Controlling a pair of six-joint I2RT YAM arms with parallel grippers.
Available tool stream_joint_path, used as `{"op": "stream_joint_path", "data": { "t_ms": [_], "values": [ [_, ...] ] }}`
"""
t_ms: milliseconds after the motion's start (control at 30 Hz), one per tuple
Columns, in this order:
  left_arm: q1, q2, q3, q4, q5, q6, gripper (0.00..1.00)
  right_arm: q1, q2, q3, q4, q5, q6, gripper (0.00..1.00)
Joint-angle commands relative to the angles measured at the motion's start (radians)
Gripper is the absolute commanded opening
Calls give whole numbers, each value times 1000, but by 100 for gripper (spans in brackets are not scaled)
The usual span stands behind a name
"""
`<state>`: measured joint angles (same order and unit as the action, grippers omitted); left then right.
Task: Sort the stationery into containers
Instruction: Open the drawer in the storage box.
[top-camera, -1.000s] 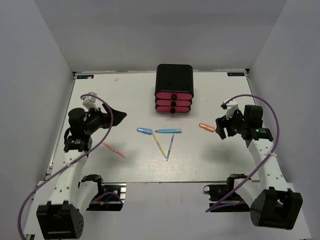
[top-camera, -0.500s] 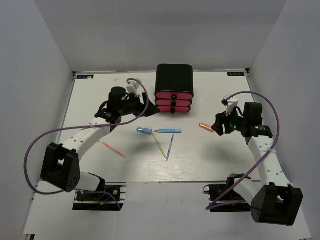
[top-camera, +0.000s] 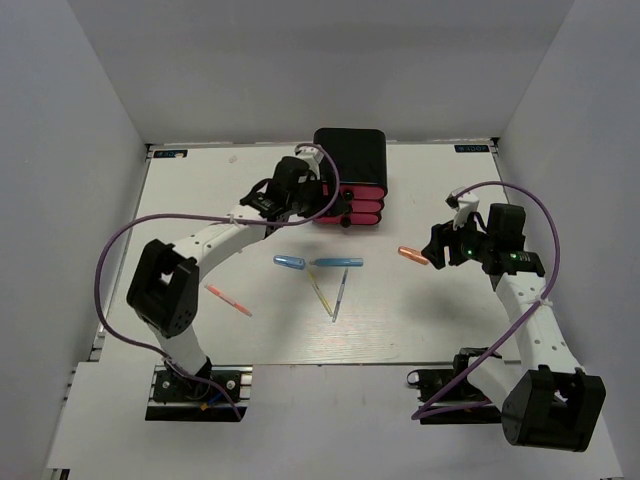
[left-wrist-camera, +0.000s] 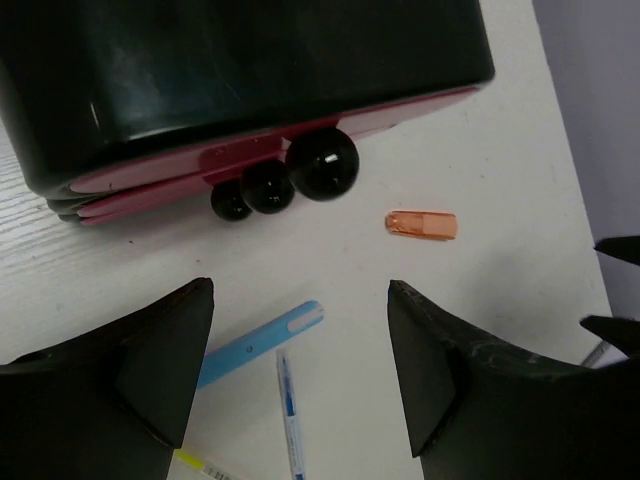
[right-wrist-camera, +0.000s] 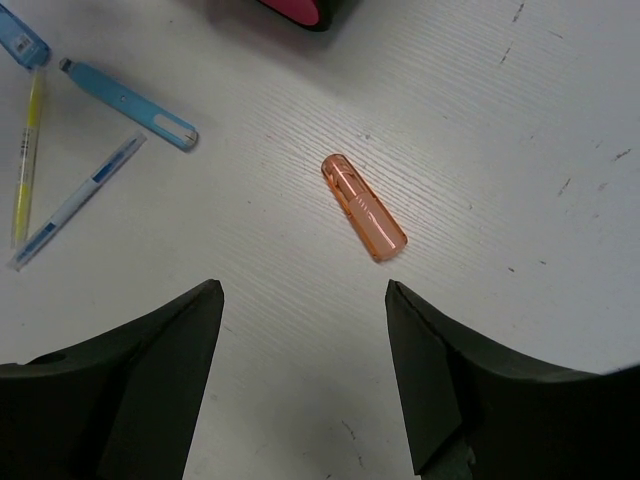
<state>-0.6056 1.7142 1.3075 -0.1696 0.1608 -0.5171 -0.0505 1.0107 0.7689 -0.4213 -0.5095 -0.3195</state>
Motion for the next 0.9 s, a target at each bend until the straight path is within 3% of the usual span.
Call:
{"op": "stream_joint_path", "data": {
  "t_ms": [0,500,700,867],
  "values": [
    [-14,40,88,-59,-106,14,80,0,-4,-10,39,12,17,72],
    [-74,196,283,-111,-226,-27,76,-3,-7,-17,52,39,19,73],
    [-92,217,323,-139,-277,-58,67,-3,-9,-25,55,37,20,73],
    [-112,248,360,-173,-322,-76,53,-3,-11,-25,52,39,22,73]
  ]
}}
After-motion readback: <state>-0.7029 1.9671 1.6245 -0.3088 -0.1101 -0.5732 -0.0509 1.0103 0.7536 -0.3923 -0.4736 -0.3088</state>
